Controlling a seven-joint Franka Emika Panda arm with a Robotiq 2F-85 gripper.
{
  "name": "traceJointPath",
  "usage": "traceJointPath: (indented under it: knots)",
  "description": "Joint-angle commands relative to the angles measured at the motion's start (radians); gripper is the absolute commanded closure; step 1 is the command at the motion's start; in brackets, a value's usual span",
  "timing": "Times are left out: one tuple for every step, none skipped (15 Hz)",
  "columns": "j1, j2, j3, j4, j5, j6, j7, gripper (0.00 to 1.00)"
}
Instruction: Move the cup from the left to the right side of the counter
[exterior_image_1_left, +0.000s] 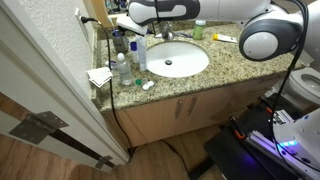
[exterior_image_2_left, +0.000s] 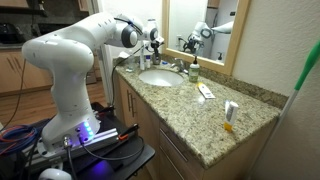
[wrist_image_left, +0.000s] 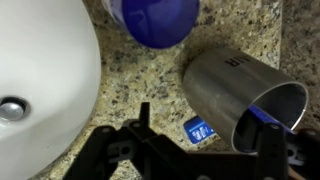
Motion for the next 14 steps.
traceJointPath:
  knots:
    - [-0.002,0.021,0.001,0.032,0.005,0.007,0.010,0.45]
    - [-0.003,0.021,0.001,0.032,0.005,0.008,0.011,0.54]
    - [-0.003,0.021,0.001,0.033,0.006,0.007,0.013,0.59]
    - [-0.004,0.021,0.002,0.034,0.006,0.008,0.014,0.67]
    - [-0.005,0.021,0.003,0.034,0.007,0.008,0.015,0.73]
    - [-0.006,0.020,0.003,0.034,0.008,0.008,0.017,0.81]
    - [-0.007,0.020,0.003,0.034,0.009,0.009,0.018,0.87]
    - [-0.009,0.020,0.004,0.035,0.010,0.010,0.019,0.94]
    - [-0.011,0.019,0.004,0.035,0.011,0.012,0.022,0.99]
    - [-0.013,0.019,0.005,0.034,0.013,0.012,0.024,1.00]
    - [-0.015,0.019,0.006,0.034,0.014,0.012,0.026,1.00]
    - [-0.019,0.015,0.008,0.033,0.016,0.008,0.026,1.00]
    - [-0.022,0.008,0.011,0.031,0.018,-0.002,0.023,0.98]
    - [-0.025,-0.005,0.013,0.029,0.020,-0.014,0.016,0.98]
